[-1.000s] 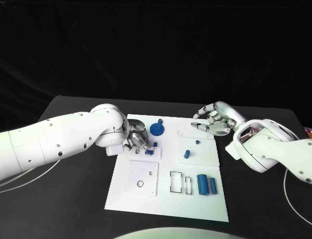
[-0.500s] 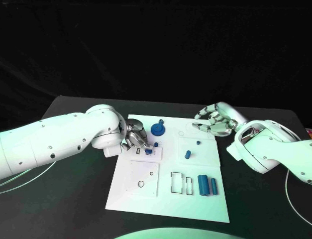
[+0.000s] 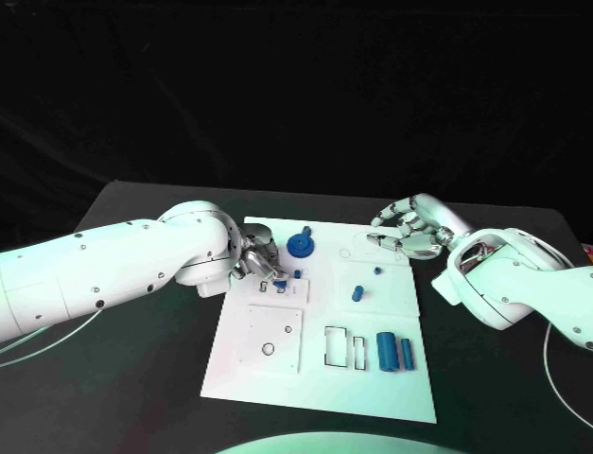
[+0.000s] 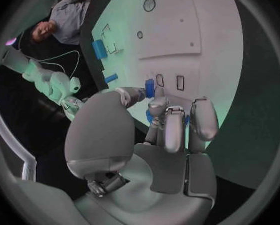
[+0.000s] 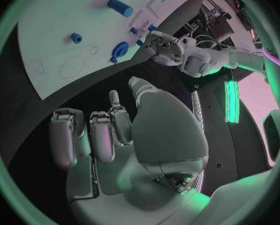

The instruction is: Assemble the parts on the task board

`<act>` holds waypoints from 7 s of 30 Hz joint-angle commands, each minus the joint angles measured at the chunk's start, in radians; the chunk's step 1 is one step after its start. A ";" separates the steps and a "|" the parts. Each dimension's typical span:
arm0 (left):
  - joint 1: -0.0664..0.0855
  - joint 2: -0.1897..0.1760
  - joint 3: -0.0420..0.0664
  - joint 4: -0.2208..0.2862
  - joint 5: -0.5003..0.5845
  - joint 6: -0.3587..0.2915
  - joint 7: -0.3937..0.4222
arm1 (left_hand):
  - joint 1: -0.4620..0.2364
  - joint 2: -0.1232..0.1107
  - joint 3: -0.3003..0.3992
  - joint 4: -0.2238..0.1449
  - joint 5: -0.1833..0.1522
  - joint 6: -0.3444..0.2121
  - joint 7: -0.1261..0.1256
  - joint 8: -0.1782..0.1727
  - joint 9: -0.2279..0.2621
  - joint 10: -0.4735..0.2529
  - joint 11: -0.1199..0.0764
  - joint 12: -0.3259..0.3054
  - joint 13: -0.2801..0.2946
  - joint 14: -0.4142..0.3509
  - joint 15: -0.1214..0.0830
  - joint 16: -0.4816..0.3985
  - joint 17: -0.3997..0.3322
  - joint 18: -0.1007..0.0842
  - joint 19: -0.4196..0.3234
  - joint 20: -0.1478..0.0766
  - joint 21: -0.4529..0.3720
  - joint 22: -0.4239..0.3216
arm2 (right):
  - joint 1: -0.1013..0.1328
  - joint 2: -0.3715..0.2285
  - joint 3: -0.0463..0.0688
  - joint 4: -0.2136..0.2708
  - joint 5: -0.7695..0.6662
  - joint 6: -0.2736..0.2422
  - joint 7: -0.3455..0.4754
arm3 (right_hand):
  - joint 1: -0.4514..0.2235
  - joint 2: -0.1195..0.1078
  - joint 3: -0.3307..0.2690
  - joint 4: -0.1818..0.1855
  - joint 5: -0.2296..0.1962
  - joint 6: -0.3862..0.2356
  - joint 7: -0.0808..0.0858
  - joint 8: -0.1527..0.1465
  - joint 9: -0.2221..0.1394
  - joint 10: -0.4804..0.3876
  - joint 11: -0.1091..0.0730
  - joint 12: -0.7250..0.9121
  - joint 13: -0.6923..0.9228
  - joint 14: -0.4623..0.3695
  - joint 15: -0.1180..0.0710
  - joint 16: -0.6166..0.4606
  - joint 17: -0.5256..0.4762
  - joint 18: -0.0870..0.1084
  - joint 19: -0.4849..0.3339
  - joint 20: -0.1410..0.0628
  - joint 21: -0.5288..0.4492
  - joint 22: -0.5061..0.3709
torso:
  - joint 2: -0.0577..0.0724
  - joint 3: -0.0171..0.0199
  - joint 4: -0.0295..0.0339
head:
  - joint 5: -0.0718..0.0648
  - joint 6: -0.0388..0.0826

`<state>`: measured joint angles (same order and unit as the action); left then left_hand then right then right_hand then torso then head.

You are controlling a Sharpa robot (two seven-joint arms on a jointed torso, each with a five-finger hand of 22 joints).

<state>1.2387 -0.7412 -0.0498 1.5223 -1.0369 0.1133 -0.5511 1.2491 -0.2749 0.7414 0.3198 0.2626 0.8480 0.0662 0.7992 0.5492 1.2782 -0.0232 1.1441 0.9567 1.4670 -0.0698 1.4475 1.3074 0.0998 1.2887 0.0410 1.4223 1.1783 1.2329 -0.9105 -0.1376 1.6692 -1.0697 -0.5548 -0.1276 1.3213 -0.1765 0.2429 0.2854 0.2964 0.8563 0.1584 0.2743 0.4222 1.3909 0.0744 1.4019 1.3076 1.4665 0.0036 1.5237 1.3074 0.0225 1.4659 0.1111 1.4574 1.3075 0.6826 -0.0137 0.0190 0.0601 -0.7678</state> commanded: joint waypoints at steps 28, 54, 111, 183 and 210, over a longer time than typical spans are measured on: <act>-0.005 0.017 -0.014 0.002 -0.123 0.027 -0.006 | -0.019 -0.016 0.211 -0.201 0.014 0.035 -0.018 0.006 0.140 0.022 -0.003 0.014 0.016 0.047 -0.012 0.006 0.046 -0.020 0.023 -0.006 0.015 0.023 | -0.003 0.000 0.000 0.002 -0.010 0.011 0.004 | 0.001 0.012 -0.005 0.002 0.008 0.005 0.000 0.005 0.001 -0.006 0.002 -0.005 0.053 0.067 0.000 -0.007 0.103 0.007 0.037 -0.001 -0.005 0.210 | 0.000 0.0004 -0.0013 | 0.003 -0.009; -0.009 0.025 -0.020 -0.005 -0.125 0.066 -0.006 | -0.028 -0.018 0.217 -0.210 0.018 0.038 -0.020 0.006 0.143 0.024 -0.005 0.014 0.017 0.047 -0.014 0.006 0.047 -0.021 0.025 -0.007 0.017 0.026 | -0.009 0.002 0.000 -0.002 -0.010 0.013 0.005 | 0.000 0.014 -0.005 0.002 0.010 0.004 0.000 0.006 0.001 -0.006 0.001 -0.006 0.053 0.067 0.000 -0.007 0.103 0.007 0.037 -0.002 -0.006 0.210 | 0.000 0.0006 0.0000 | 0.005 -0.010; -0.017 0.042 -0.022 -0.035 -0.102 0.023 -0.029 | -0.208 0.004 -0.006 -0.054 -0.002 0.111 -0.059 -0.013 0.181 0.079 -0.034 0.054 0.081 0.050 -0.037 0.004 0.052 -0.032 0.067 -0.023 0.028 0.079 | -0.015 -0.002 0.000 -0.005 -0.002 0.014 0.012 | -0.022 0.025 -0.011 0.006 0.014 0.000 0.000 0.008 0.001 -0.015 0.002 -0.015 0.043 0.064 0.000 -0.014 0.087 0.011 0.028 -0.002 -0.023 0.202 | 0.000 0.0001 -0.0015 | -0.002 -0.009; 0.040 0.049 0.038 -0.204 -0.080 0.072 -0.010 | -0.205 0.074 -0.312 -0.027 0.005 0.010 0.011 -0.192 0.114 0.030 0.024 0.025 0.031 0.049 0.010 0.001 0.051 -0.029 0.058 0.008 0.015 0.066 | -0.019 -0.006 0.000 -0.015 -0.008 0.014 0.013 | -0.035 0.030 -0.015 0.004 0.014 -0.001 0.000 0.009 0.002 -0.018 0.001 -0.018 0.040 0.061 -0.001 -0.020 0.076 0.014 0.024 -0.002 -0.034 0.198 | 0.001 -0.0011 -0.0009 | -0.009 0.006; 0.036 0.096 0.015 -0.274 -0.086 0.115 -0.003 | -0.149 0.084 -0.310 -0.028 0.004 0.014 0.014 -0.204 0.100 0.019 0.028 0.023 0.023 0.048 0.014 0.001 0.051 -0.028 0.053 0.015 0.011 0.061 | -0.019 -0.003 0.000 -0.017 -0.008 0.018 0.011 | -0.035 0.030 -0.015 0.004 0.014 -0.001 0.000 0.009 0.002 -0.018 0.001 -0.018 0.040 0.061 -0.001 -0.020 0.076 0.014 0.024 -0.002 -0.034 0.198 | 0.001 -0.0003 -0.0019 | -0.010 0.001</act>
<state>1.2751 -0.6490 -0.0352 1.2493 -1.1196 0.2015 -0.5656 1.0887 -0.1933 0.4303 0.2910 0.2671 0.8597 0.0748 0.6015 0.6506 1.3027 0.0055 1.1733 0.9811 1.4631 -0.0620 1.4475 1.3073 0.0842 1.3434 0.0506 1.4376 1.2404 1.2144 -0.9148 -0.1375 1.6524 -1.0683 -0.5511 -0.1215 1.2935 -0.1487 0.2332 0.2896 0.3056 0.8564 0.1584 0.2782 0.4231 1.3803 0.0782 1.3902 1.3076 1.4664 0.0036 1.5084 1.3078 0.0224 1.4660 0.1111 1.4269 1.3081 0.6831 -0.0134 0.0174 0.0505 -0.7669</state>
